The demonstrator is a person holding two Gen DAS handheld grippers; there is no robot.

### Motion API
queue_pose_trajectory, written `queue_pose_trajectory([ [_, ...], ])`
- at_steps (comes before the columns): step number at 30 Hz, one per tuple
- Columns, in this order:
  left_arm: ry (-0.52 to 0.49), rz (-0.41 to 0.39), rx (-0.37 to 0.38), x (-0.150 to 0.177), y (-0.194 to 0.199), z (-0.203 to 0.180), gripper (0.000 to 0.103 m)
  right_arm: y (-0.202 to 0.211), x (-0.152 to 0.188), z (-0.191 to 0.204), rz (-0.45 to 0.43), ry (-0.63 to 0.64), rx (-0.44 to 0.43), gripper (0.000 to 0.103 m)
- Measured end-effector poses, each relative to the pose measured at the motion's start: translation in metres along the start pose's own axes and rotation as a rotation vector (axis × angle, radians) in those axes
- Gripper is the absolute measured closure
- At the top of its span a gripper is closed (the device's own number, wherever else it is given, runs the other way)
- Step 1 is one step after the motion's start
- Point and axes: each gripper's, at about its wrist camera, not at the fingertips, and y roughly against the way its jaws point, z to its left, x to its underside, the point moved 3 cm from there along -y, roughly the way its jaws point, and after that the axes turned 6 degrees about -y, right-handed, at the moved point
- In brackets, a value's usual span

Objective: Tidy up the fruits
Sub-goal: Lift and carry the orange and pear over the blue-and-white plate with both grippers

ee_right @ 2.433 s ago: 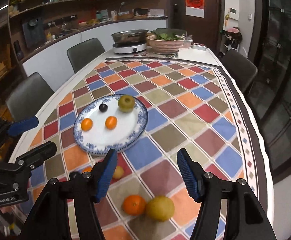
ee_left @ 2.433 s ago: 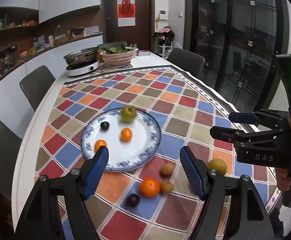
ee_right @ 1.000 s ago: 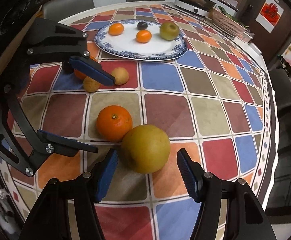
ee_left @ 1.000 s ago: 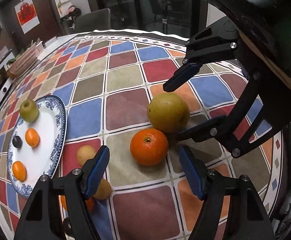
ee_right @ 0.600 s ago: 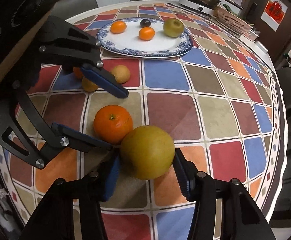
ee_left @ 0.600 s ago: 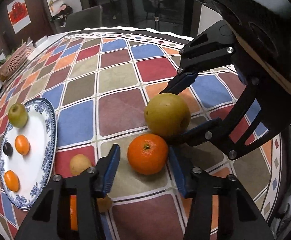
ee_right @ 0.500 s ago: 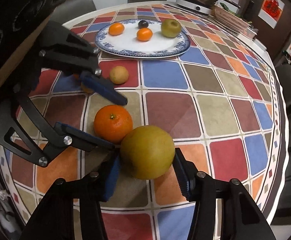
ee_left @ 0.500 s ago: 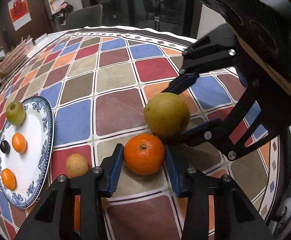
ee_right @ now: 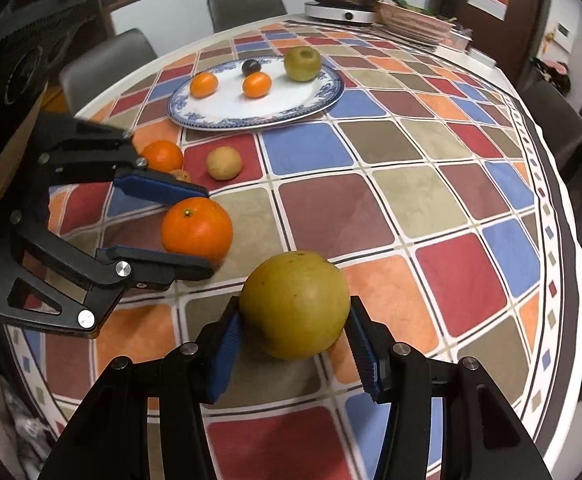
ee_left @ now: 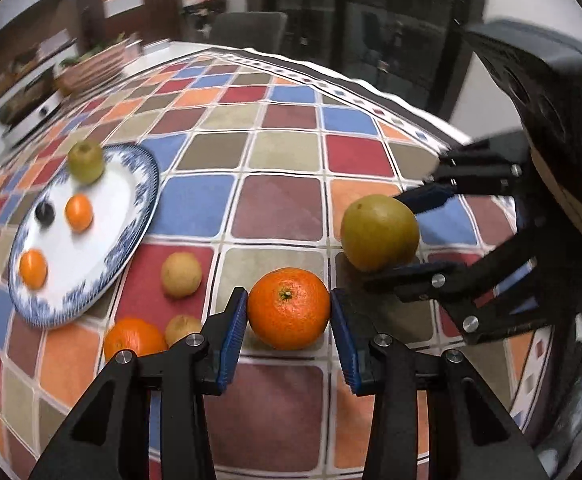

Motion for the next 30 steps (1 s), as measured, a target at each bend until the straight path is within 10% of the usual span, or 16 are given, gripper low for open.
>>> queue_pose_trajectory([
  [30,0.318,-0.18,-0.27,0.023,0.116,0.071,0.062,0.051,-0.067,0.065,-0.229,-0.091,-0.057,0.052],
])
